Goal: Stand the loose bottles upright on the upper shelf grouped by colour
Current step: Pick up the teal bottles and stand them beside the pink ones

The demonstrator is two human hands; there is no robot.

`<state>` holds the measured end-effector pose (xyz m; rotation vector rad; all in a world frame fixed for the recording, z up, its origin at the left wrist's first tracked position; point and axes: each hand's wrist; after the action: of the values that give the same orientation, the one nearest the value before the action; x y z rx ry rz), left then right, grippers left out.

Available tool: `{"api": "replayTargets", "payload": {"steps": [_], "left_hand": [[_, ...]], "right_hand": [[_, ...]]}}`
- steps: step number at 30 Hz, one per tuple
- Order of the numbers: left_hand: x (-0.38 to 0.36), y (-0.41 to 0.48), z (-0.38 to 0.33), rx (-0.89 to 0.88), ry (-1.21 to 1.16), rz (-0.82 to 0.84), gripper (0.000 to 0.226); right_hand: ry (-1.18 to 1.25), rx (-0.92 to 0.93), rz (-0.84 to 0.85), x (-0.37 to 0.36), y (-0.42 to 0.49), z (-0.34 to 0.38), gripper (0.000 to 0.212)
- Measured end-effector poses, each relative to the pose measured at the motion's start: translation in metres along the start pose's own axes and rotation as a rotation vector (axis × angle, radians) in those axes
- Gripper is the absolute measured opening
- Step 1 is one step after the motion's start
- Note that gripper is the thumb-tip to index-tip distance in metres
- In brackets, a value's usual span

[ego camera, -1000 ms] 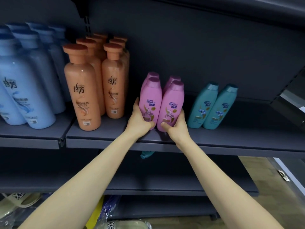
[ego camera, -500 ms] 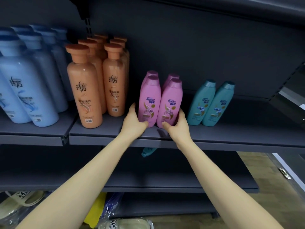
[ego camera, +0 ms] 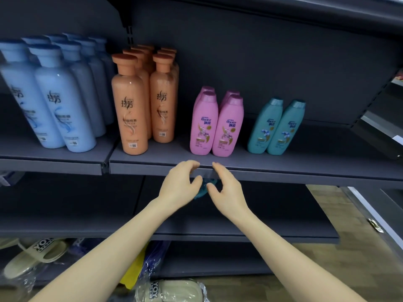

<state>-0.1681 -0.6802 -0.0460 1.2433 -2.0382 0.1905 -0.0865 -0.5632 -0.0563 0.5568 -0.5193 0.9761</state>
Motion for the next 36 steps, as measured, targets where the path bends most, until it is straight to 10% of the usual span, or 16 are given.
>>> {"api": "replayTargets", "payload": {"steps": [16,36], "left_hand": [[-0.053,-0.043,0.085,0.130,0.468,0.367,0.058],[-0.138,-0.029,0.154,0.388,0.382,0.508,0.064]], "right_hand": [[-0.456,-0.088,0.368,-0.063,-0.030,-0.067,0.058],[-0.539,-0.244,0.553,-0.101,-0.012,-0.171,0.059]]}}
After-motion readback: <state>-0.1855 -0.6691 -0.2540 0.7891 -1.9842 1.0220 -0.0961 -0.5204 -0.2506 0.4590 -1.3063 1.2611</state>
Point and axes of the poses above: each hand's wrist, its own y-axis towards the middle knuckle, its own x-axis out of the back of the hand, z = x × y, and after that the axes turned 4 degrees about -z, right-handed
